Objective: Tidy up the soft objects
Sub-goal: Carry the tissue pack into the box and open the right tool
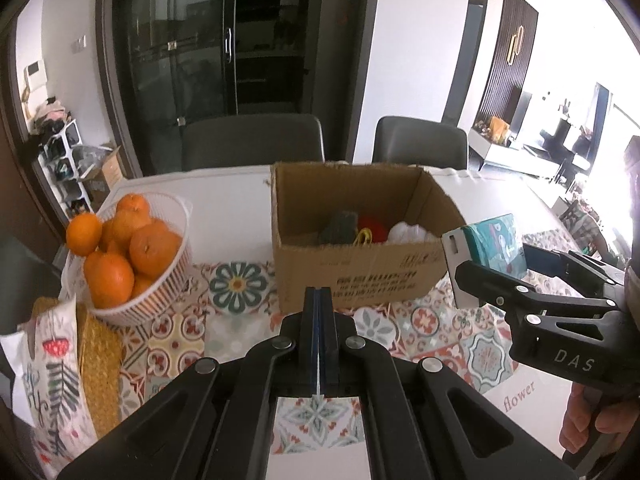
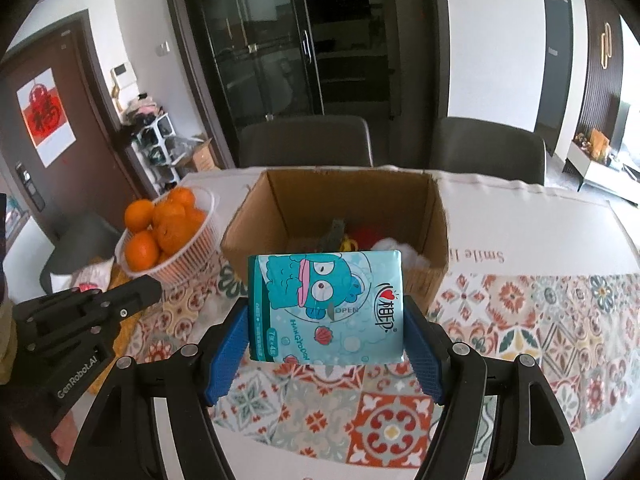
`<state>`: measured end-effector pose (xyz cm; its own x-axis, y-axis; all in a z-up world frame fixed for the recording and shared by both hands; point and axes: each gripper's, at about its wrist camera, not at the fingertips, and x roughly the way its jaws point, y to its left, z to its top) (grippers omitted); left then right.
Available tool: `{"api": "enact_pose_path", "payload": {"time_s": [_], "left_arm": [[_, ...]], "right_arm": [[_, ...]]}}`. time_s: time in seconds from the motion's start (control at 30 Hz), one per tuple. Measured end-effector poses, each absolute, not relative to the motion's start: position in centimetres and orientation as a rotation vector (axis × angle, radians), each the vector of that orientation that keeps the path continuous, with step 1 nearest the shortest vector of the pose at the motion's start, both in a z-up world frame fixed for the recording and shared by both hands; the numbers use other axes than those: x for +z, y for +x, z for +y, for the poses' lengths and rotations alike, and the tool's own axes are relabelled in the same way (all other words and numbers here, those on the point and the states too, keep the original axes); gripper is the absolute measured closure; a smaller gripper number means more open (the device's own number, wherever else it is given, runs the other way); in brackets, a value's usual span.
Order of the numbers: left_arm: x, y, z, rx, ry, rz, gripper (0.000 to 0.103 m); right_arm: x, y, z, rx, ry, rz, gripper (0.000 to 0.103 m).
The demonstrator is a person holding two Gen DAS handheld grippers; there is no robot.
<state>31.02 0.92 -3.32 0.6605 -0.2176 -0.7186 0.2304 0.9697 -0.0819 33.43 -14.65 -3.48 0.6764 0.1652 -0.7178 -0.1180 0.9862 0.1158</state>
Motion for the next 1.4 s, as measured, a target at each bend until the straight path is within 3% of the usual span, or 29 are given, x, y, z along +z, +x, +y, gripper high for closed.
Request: {"api": "enact_pose_path", "payload": {"time_s": [0.5,1.27,1.33,1.4], "left_arm": [[-0.5,36.0,-0.4,-0.262,0.033,0.745,0.101],[-3.7,43.9,-1.2,-0.243,0.07,0.815,0.1],[-4.0,44.4,-1.2,-0.237,0.075,0.82,0.088],[-4.4,44.9,-1.2,-0.202,0.092,0.833,0.044]], "right_arm": [[-1.0,38.2,-15.8,0.16,0.068,0.758,0.03],[-5.7,47.0,-16.9,0.152,0.098,0.893,0.029],[-6.2,47.5,-16.9,0.131,0.098,0.92,0.025],[-6.5,47.7,-17.0,0.096,0.092,0.933,0.018]]}}
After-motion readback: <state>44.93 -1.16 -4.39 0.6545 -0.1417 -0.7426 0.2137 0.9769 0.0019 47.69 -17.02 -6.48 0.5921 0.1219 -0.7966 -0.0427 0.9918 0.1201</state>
